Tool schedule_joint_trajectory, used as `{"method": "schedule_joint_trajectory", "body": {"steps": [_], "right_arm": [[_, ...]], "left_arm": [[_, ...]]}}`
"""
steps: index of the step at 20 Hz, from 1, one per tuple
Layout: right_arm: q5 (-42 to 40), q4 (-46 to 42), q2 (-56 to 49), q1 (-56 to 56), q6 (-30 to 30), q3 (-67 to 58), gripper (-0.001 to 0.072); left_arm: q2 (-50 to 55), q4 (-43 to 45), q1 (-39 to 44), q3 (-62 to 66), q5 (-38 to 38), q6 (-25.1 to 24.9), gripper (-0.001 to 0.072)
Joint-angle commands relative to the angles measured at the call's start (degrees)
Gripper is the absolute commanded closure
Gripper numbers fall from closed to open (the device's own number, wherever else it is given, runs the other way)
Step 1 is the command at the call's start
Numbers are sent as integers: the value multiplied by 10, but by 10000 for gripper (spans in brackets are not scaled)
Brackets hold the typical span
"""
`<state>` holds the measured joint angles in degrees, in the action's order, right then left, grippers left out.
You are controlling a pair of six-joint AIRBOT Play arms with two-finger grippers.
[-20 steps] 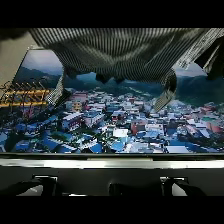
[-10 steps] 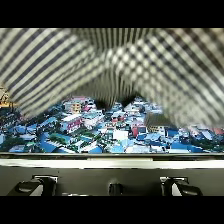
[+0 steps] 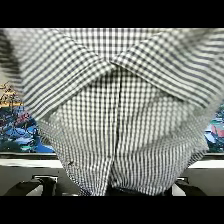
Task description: Fold the clothes and pants, and hang the long-sleeved shirts on hangers.
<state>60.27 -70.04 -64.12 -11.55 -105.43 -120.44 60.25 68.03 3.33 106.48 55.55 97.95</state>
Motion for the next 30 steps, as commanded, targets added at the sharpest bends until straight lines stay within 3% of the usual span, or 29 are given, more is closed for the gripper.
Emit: {"method": "schedule_joint_trajectory", "body": {"steps": [1,5,9,11,12,13,15,16,18,22,27,29,30], "right_arm": [[-42,172,-152,1,39,40,685],[-68,193,-334,44,47,46,685],[-47,125,-457,118,47,46,678],[-22,82,-478,137,47,46,580],[-5,69,-478,140,47,46,493],[16,56,-470,139,50,46,424],[73,11,-437,129,83,46,406],[111,-21,-410,124,102,46,356],[192,-83,-354,113,152,47,326],[244,-60,-219,81,169,172,325],[177,-27,-18,197,136,533,321],[136,-26,34,263,95,653,179],[112,-26,51,296,78,700,170]], "left_arm": [[137,-12,1,-8,3,2,691],[325,-12,18,-8,-16,2,690],[458,-25,25,-8,-44,3,690],[494,-47,25,-8,-26,3,690],[502,-56,24,-8,-14,2,687],[502,-57,23,-8,-4,2,628],[490,-56,14,4,22,2,208],[478,-55,6,13,41,2,135],[433,-43,-17,20,90,3,132],[329,62,-36,-8,206,2,131],[162,75,-13,-234,195,3,131],[101,75,8,-341,171,3,131],[74,75,17,-388,160,8,131]]}}
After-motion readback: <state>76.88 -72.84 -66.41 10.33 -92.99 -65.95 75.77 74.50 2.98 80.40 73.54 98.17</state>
